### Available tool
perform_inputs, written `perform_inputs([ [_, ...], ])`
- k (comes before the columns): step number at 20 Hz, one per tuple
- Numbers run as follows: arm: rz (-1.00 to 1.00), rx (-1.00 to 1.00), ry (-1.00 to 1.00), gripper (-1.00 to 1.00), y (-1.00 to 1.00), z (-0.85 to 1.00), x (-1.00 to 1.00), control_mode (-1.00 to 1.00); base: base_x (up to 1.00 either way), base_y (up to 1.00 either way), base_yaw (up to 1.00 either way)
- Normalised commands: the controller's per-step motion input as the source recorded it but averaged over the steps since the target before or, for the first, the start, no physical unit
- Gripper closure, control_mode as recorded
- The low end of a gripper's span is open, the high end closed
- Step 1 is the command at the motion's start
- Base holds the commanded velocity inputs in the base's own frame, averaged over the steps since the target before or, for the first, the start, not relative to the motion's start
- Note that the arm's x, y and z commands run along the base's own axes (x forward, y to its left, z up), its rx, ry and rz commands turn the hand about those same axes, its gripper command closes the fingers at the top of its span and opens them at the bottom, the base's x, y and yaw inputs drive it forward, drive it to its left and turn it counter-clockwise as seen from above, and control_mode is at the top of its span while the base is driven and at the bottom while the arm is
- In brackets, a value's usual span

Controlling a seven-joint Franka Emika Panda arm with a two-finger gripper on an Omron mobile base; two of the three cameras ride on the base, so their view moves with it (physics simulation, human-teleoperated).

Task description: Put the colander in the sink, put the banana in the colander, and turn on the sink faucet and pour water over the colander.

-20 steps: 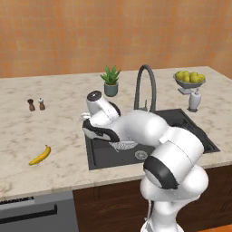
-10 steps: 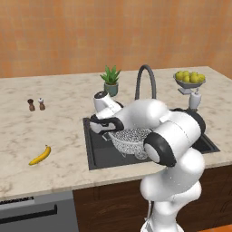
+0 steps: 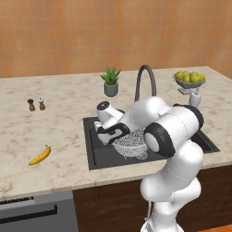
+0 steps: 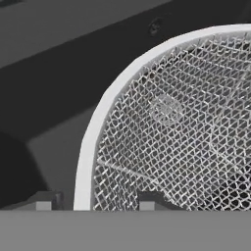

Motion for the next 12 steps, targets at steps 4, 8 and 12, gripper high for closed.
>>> perform_inputs([
  [4,-0.08,0.00,0.00,1.00,-0.56,-0.18,0.11,-1.00,0.00,0.00,0.00],
  [8,-0.03,0.00,0.00,1.00,-0.34,-0.16,0.27,-1.00,0.00,0.00,0.00],
  [12,0.00,0.00,-0.04,1.00,-0.10,-0.19,0.55,-1.00,0.00,0.00,0.00],
])
